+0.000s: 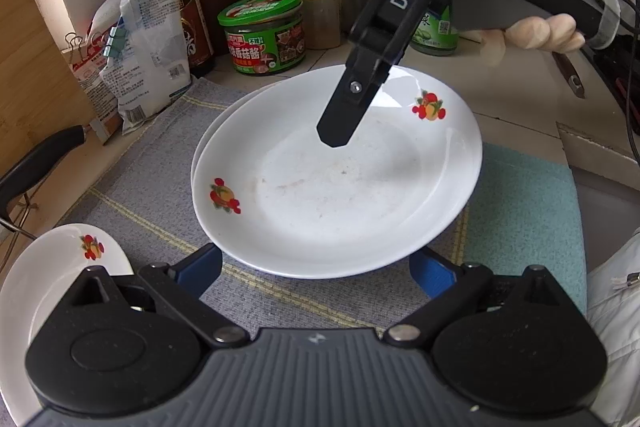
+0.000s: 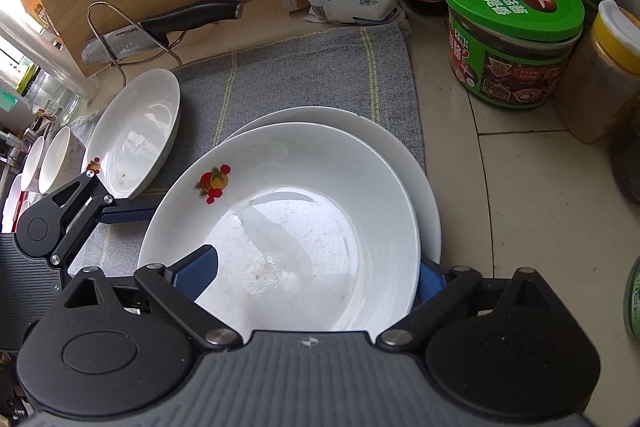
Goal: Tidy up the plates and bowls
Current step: 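Carry the plate toward the plate by the green jar with both tools, then lower the plate onto the other plate and open both tools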
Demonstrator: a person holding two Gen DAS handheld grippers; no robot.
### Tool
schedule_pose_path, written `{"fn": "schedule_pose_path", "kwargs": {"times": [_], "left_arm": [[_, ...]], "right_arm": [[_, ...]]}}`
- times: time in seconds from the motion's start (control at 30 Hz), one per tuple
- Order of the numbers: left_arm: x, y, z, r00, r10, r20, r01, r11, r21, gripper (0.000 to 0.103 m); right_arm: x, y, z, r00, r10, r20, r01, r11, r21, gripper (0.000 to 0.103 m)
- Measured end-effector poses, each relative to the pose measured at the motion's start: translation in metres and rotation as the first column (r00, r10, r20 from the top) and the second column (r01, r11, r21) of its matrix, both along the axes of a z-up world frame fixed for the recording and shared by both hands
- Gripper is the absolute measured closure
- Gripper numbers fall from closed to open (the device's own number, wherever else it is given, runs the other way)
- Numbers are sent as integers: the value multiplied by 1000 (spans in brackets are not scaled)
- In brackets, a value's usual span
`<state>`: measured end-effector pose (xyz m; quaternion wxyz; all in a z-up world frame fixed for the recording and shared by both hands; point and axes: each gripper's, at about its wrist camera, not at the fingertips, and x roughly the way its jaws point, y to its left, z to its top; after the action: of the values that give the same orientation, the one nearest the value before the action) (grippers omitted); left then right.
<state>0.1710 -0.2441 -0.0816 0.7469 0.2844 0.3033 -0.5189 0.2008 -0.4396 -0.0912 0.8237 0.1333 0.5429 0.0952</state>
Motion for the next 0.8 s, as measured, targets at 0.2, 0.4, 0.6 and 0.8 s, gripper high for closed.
{"fn": "schedule_pose_path", "kwargs": {"times": [0.2, 0.4, 0.6, 0.8], "left_arm": [[0, -1, -1, 1000, -9, -2, 9, 1000, 3, 4], [0, 0, 0, 1000, -13, -4, 13, 1000, -3, 4], [-4, 5, 0, 1000, -15, 3, 15, 1000, -7, 4], [-6, 10, 2, 1000, -10, 7, 10, 1000, -13, 4]], "right_arm": [[-5, -3, 3, 1000, -12, 6, 12, 1000, 1, 3], [-9, -2, 7, 1000, -20, 11, 20, 1000, -16, 3], [-11, 1, 9, 1000, -20, 15, 21, 999, -43, 3], [-16, 5, 9, 1000, -23, 17, 24, 997, -77, 3]]}}
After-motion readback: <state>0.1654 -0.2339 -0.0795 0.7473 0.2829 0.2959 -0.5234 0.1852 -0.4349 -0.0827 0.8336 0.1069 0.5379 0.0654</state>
